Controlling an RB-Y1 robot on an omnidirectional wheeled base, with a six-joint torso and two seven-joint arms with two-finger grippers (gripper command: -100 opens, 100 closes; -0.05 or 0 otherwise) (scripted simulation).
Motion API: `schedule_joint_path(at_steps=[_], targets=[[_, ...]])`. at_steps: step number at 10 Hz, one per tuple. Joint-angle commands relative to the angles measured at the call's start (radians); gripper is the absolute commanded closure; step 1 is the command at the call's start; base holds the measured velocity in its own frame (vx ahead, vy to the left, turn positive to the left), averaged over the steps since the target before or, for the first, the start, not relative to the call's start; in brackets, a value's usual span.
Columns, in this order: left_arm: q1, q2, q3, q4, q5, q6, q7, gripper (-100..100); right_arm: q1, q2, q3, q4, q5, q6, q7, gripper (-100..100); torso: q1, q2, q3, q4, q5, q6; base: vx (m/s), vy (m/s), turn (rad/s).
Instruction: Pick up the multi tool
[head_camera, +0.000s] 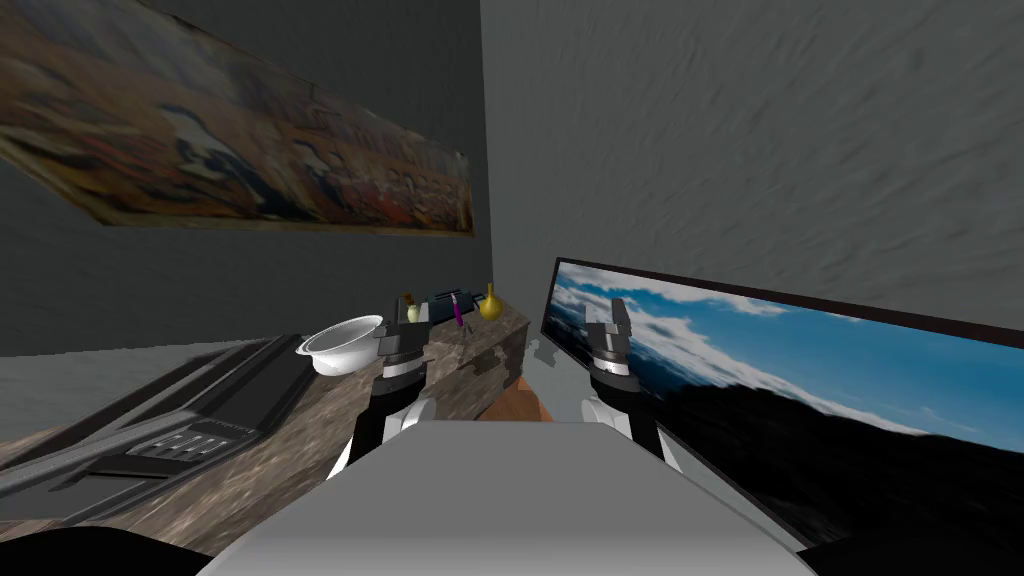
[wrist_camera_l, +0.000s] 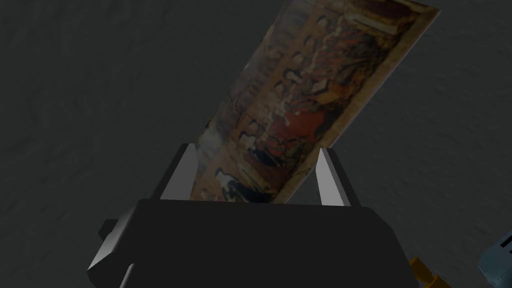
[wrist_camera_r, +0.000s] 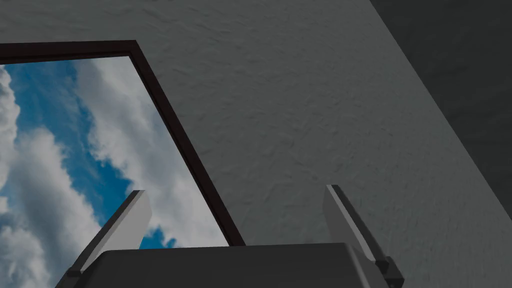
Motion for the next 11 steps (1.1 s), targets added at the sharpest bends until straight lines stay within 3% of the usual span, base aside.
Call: schedule_joint_path(at_steps=[1, 6, 11], targets=[[-0.003, 0.034, 0.014, 0.015, -0.022, 0.000, -0.003, -100, 0.000, 0.000, 0.000, 0.000, 0.000, 0.000, 0.000, 0, 0.000, 0.000, 0.000, 0.000, 0.000, 0.000, -0.018, 0.011, -0.084], [-0.018, 0.125, 0.073, 0.089, -0.122, -0.002, -0.020, -100, 0.000, 0.000, 0.000, 0.000, 0.000, 0.000, 0.000, 0, 0.003, 0.003, 0.002, 0.001, 0.001, 0.000, -0.040, 0.032, -0.085], [-0.053, 0.211, 0.157, 0.214, -0.272, -0.012, -0.048, -100, 0.000, 0.000, 0.000, 0.000, 0.000, 0.000, 0.000, 0, 0.005, 0.004, 0.002, 0.001, 0.001, 0.000, -0.058, 0.049, -0.148]])
